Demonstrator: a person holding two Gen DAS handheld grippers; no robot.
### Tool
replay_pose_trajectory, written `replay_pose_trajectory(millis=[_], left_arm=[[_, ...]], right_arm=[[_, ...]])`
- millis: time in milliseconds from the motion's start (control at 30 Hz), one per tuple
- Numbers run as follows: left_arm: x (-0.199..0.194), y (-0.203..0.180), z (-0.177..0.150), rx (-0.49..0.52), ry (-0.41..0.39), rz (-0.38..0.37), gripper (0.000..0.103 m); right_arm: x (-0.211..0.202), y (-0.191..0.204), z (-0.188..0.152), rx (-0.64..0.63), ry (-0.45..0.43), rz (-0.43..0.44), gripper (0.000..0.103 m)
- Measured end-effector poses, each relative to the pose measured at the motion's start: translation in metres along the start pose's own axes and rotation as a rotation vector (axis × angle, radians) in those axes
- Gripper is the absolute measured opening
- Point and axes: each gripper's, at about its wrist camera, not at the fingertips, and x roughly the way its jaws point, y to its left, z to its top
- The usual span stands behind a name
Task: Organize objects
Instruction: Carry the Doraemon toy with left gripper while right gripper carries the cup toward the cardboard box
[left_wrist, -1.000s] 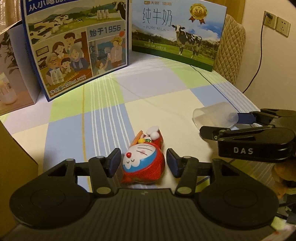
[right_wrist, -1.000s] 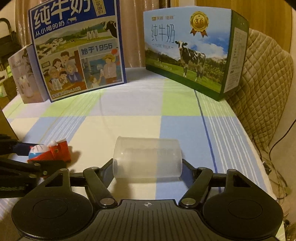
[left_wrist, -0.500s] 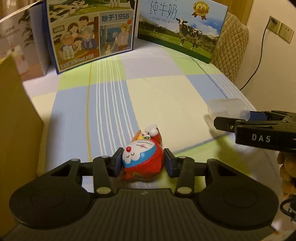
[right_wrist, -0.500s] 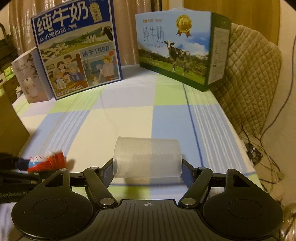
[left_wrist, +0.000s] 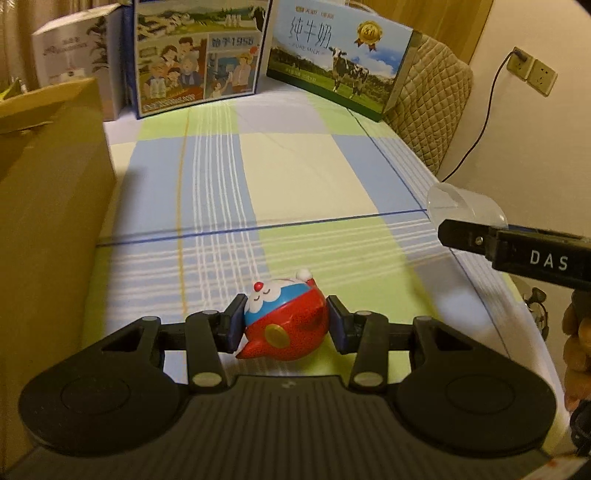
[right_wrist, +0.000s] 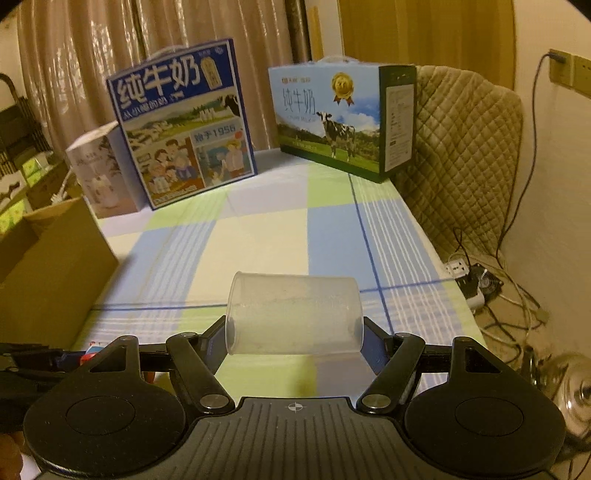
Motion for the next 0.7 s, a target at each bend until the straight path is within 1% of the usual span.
replay_pose_trajectory(millis=[233,333,433,700], left_arm=[[-0.059,0.0,-0.012,-0.031,-0.052,0.003,0.04],[-0.084,-0.004,-0.016,-0.022,-0.078,0.016,0.039],[-0.107,-0.005,-0.021,-0.034,-0.096,0.016,0.04],[-0.155,-0.01,-0.034,-0.047,-0.146,0.008,0.04]], right_arm=[[-0.048,0.023,-0.024,0.0,-0.009,0.013,0.069],[-0.07,0.031,-0.033,-0.011,-0.018,0.008,0.069],[-0.091,0.037,-0.039,-0.015,-0.028,-0.002,0.069],[-0.133,0.057,-0.051,-0.06,-0.057,0.001,0.069]])
